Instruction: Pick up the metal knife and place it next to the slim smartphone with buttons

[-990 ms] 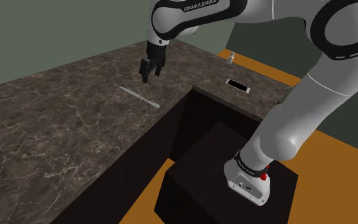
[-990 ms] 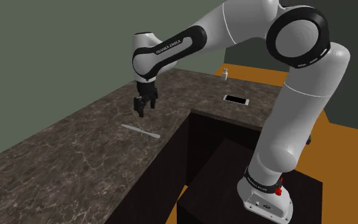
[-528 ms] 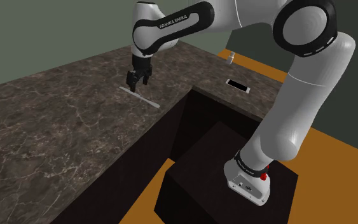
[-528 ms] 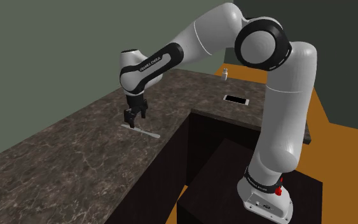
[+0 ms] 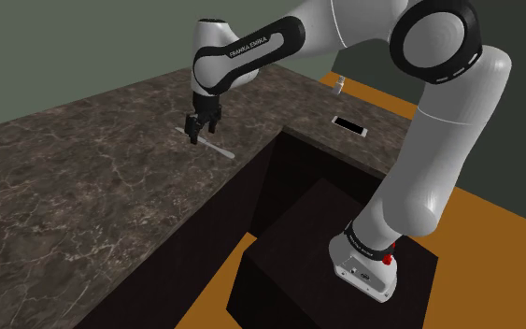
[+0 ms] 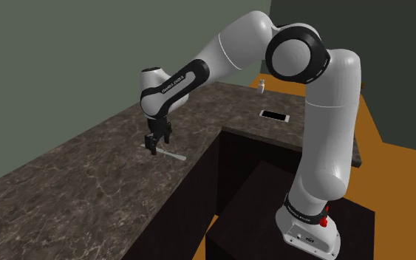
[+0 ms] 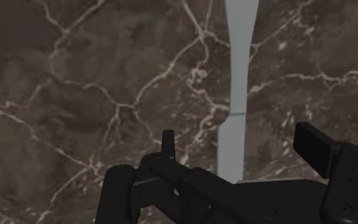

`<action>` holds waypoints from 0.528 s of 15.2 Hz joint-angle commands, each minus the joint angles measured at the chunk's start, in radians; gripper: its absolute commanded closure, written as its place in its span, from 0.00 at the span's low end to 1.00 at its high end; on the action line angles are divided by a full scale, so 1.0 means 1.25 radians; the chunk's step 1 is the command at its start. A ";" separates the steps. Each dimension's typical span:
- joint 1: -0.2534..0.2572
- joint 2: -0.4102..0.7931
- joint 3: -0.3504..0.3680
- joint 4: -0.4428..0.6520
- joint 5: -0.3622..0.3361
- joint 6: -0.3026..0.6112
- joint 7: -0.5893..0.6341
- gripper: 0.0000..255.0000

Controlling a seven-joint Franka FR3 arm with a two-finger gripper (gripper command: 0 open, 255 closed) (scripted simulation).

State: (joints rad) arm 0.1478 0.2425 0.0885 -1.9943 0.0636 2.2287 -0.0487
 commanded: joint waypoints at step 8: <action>0.000 0.001 0.000 -0.001 0.000 0.002 0.000 1.00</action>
State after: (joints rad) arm 0.1467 0.2423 0.0870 -1.9946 0.0629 2.2316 -0.0486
